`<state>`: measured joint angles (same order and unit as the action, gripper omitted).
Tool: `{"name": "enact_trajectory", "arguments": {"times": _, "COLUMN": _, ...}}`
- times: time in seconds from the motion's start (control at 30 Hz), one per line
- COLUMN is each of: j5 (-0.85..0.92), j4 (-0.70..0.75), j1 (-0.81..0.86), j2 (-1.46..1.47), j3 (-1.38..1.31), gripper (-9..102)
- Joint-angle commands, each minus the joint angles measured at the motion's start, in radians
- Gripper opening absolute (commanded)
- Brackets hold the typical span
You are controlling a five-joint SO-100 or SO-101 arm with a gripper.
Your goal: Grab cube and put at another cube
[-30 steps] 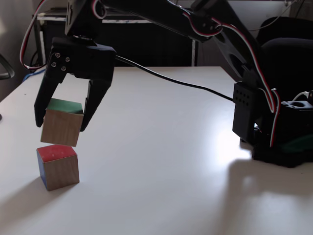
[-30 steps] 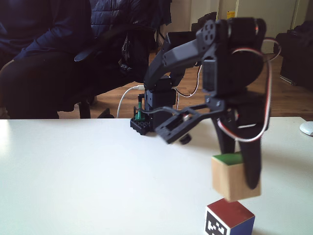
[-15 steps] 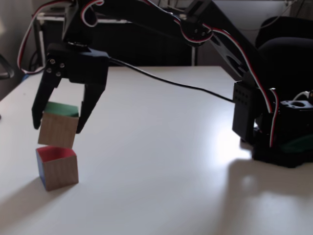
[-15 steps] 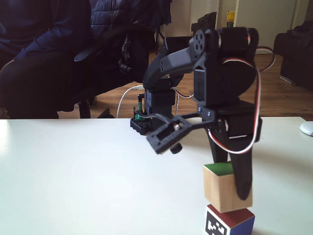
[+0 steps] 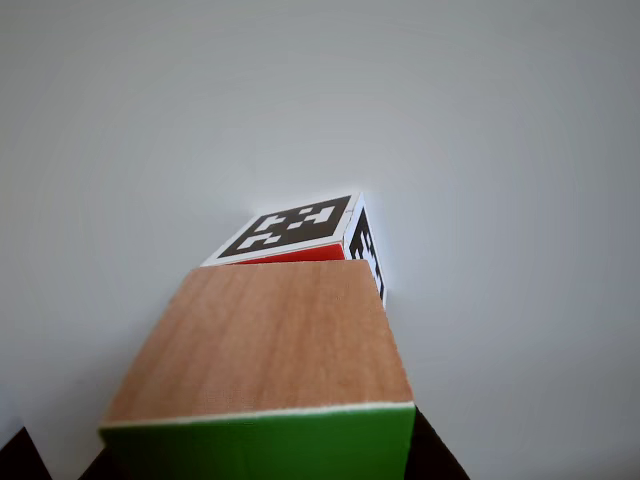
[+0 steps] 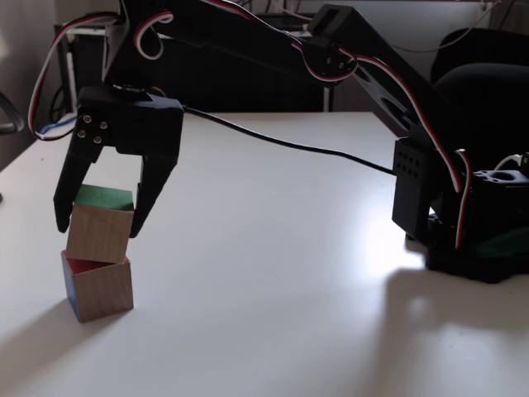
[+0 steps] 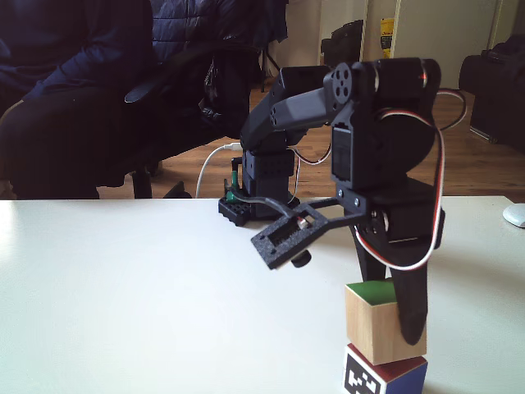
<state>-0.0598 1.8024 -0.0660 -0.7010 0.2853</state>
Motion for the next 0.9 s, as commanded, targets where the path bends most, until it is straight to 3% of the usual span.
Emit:
{"name": "enact_trajectory", "arguments": {"times": 0.0, "j5": -0.006, "j4": 0.005, "j1": -0.009, "j2": -0.011, "j3": -0.044, "gripper": 29}}
{"name": "enact_trajectory", "arguments": {"times": 0.57, "j5": -0.014, "j4": 0.005, "j1": -0.023, "j2": -0.048, "j3": 0.015, "gripper": 42}}
{"name": "enact_trajectory", "arguments": {"times": 0.87, "j5": -0.066, "j4": 0.005, "j1": -0.048, "j2": -0.364, "j3": 0.25, "gripper": 48}}
